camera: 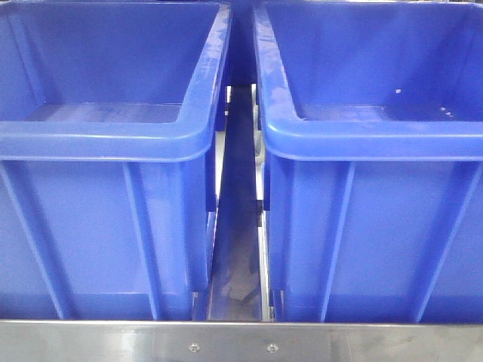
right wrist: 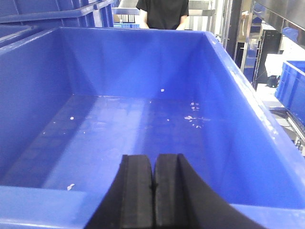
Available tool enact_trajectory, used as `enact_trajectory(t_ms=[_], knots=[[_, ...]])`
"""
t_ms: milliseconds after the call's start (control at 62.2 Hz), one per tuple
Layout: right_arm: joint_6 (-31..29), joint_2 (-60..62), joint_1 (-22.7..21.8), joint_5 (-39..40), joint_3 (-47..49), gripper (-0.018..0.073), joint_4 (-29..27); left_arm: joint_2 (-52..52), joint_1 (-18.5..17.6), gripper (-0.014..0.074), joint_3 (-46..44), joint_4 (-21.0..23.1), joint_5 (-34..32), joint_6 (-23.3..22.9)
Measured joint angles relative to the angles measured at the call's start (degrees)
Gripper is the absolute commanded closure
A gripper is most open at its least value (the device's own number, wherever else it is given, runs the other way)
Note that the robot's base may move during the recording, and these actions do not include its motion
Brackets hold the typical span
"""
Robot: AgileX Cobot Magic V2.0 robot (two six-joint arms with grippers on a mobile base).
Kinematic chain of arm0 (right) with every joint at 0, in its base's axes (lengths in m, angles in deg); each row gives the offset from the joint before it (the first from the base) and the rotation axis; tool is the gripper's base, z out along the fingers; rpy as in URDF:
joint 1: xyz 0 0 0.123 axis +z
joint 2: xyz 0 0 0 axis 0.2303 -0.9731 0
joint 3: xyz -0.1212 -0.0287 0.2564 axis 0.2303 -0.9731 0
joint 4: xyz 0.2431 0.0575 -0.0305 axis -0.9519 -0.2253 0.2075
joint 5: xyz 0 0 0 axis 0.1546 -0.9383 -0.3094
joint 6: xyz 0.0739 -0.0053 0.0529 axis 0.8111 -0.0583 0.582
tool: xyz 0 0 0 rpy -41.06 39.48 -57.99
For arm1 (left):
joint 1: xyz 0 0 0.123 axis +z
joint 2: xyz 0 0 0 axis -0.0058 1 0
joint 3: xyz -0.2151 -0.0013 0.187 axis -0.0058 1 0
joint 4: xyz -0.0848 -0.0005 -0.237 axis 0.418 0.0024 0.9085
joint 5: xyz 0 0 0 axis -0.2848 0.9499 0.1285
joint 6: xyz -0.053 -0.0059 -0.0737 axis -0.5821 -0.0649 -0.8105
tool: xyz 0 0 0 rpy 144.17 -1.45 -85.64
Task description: Sort and place red and blue blocks on shelf
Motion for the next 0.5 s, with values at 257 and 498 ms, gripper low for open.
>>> enact_trajectory(t_ms=[257, 498], knots=[[0.0, 0.0, 0.0, 0.0, 0.0, 0.0509, 0.0, -7.08, 5.27, 0.047, 0.35, -8.35, 10.93, 0.1], [0.0, 0.0, 0.0, 0.0, 0.0, 0.0509, 0.0, -9.75, 2.73, 0.047, 3.87, -16.76, 6.97, 0.09]])
